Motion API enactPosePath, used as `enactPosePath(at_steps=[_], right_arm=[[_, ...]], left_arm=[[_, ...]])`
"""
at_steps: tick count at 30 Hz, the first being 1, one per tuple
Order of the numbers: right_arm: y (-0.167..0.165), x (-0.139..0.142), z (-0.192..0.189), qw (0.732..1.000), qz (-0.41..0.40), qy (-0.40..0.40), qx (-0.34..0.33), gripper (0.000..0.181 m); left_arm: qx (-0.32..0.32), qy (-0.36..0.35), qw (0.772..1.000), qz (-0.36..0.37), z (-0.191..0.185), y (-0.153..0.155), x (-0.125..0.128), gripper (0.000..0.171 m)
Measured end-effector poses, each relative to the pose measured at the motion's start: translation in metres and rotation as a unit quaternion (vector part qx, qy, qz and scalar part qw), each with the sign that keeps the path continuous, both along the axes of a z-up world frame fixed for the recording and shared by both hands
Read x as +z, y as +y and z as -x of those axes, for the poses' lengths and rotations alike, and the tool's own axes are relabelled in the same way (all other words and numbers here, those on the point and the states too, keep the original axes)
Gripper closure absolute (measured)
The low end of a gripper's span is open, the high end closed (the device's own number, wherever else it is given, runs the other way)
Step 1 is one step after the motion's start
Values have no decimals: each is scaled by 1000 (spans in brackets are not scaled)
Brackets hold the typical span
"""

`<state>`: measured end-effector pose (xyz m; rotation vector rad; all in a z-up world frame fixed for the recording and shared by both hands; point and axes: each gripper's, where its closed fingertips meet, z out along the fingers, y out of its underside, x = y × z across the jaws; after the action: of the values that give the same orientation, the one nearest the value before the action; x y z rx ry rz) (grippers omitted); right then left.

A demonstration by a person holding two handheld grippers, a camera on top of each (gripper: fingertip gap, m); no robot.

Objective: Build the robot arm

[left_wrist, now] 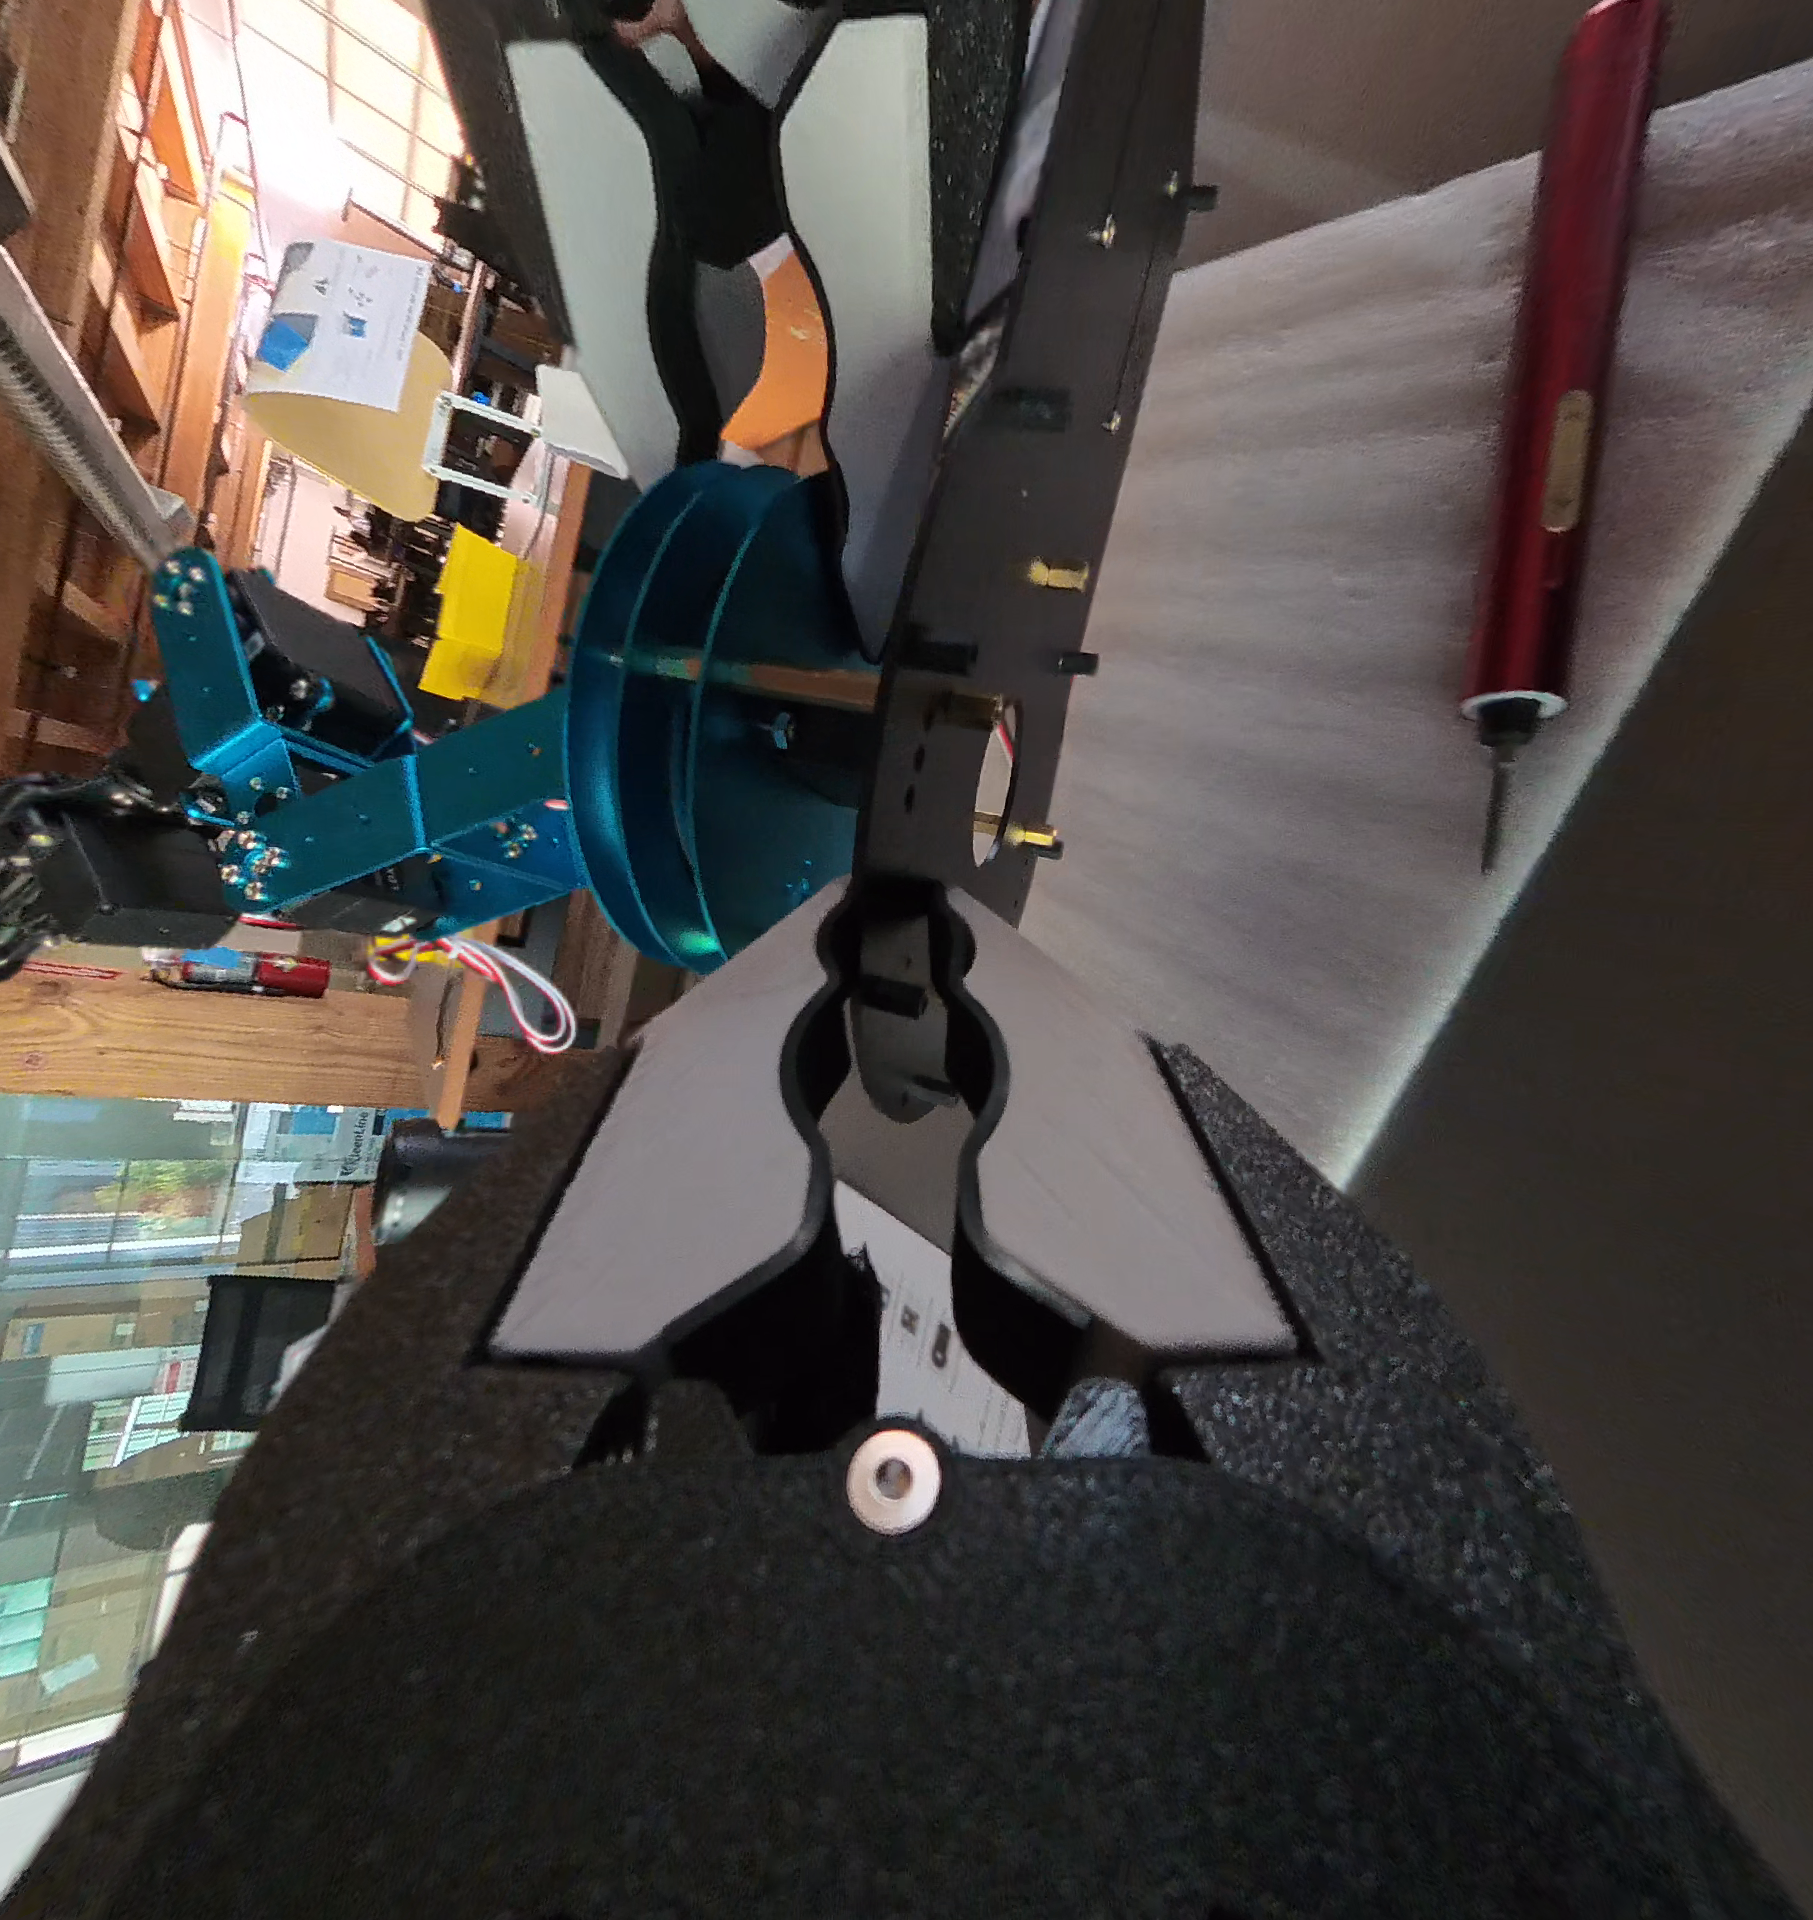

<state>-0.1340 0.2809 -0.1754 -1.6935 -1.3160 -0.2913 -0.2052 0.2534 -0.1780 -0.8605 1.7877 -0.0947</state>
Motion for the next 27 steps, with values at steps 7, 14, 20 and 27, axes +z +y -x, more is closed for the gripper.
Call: enactPosePath(at_steps=[7,14,20,27], right_arm=[[-23,-17,10,997,64,45,10,150],[-29,-36,8,990,128,64,8,150],[-22,-44,1,981,165,105,7,149],[-11,-55,-12,960,230,161,5,149]], left_arm=[[-14,28,999,37,8,-24,-5,160],[-28,70,993,87,7,-27,-15,159],[-42,111,985,126,-2,-17,-14,158],[-52,161,970,173,-18,0,-13,156]])
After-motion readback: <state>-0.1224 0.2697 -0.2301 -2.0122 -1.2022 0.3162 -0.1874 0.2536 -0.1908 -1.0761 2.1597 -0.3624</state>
